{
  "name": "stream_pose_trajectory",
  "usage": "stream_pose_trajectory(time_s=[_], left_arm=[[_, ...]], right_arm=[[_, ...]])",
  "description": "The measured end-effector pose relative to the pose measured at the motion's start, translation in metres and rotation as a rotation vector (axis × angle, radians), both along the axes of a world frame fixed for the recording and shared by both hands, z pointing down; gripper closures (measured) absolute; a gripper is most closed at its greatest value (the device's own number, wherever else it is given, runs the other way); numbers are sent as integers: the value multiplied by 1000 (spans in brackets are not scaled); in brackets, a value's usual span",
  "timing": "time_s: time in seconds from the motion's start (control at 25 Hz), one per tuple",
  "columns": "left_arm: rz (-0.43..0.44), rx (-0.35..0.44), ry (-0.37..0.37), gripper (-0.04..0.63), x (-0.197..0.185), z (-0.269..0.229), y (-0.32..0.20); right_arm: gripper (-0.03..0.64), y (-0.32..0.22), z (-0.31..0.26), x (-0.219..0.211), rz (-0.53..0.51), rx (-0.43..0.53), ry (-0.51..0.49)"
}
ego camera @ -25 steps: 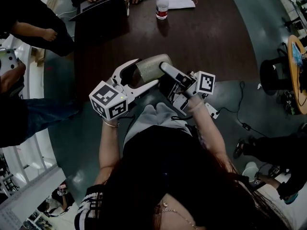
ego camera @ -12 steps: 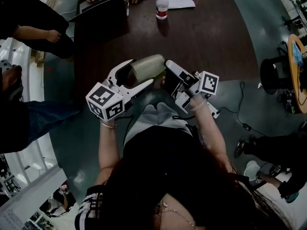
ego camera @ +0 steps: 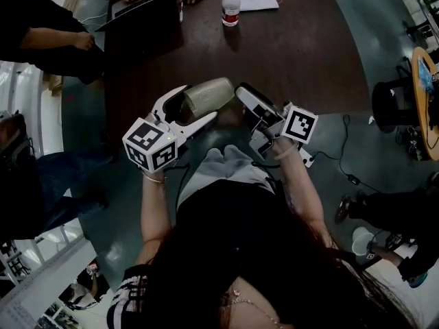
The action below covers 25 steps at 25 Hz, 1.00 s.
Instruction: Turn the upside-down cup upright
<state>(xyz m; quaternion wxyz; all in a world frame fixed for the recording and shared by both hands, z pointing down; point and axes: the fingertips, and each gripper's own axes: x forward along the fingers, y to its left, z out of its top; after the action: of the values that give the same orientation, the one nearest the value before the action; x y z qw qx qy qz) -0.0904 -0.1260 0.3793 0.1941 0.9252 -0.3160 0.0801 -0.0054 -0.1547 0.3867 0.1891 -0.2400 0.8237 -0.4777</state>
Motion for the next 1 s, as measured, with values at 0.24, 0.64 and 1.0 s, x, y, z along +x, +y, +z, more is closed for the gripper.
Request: stream_pose_trajectory(time_s=[0.24,0.64,1.0], left_arm=[[-29,-37,-41,198,-6,12,-6],[-58,-96,-155,198,-10,36,-15],[-47,-151,-317,198,-8,66,-17]], right_arm=[[356,0,7,4,47,86,193],[531,3,15,-1,59,308,571],[592,4,26,0,57,365,690]])
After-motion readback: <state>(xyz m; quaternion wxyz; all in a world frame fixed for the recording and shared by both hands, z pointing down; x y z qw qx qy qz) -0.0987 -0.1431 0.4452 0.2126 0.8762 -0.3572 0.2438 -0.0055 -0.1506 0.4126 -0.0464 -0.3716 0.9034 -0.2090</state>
